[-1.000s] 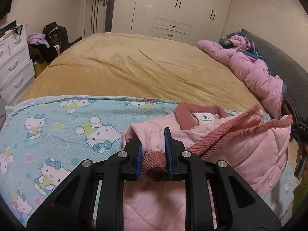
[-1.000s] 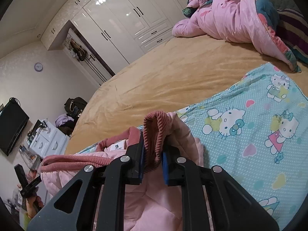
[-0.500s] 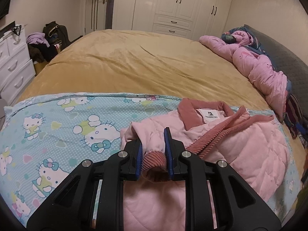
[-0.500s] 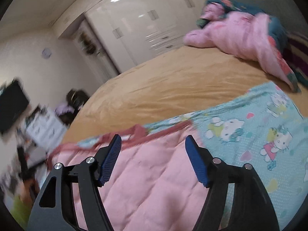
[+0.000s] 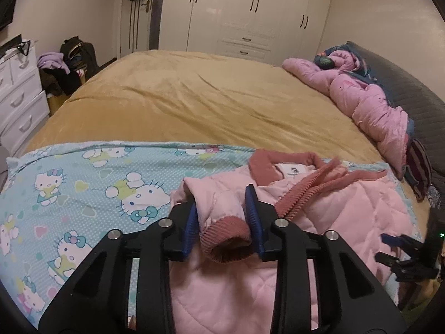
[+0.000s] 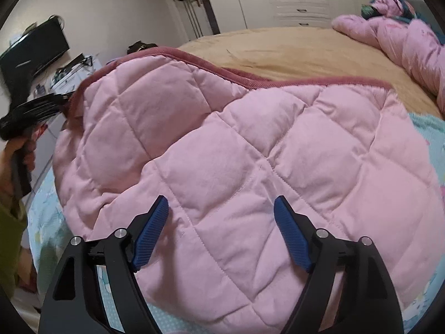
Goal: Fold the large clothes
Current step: 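Open both grippers to release the folded jacket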
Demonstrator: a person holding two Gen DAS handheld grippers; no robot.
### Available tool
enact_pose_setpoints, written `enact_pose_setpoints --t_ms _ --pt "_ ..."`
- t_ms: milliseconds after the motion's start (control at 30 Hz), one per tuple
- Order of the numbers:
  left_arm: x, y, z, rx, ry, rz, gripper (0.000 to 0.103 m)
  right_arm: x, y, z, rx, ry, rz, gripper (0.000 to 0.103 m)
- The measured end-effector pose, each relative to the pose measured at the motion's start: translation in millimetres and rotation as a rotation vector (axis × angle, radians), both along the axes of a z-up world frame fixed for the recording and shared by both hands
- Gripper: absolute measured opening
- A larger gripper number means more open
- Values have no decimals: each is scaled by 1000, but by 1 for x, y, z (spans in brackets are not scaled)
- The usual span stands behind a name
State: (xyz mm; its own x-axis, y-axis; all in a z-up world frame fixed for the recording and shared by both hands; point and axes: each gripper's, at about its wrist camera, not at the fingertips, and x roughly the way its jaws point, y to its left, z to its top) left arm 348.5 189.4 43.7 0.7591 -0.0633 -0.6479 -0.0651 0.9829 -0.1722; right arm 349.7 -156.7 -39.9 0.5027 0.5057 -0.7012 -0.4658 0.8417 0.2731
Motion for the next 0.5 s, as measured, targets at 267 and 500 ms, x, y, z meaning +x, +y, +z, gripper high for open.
enact_pose_setpoints --t_ms 267,500 --pt "-26 -1 23 31 -112 3 64 3 -11 8 49 10 0 79" --pt "-37 7 7 89 -75 0 75 -1 -85 41 100 -93 -143 82"
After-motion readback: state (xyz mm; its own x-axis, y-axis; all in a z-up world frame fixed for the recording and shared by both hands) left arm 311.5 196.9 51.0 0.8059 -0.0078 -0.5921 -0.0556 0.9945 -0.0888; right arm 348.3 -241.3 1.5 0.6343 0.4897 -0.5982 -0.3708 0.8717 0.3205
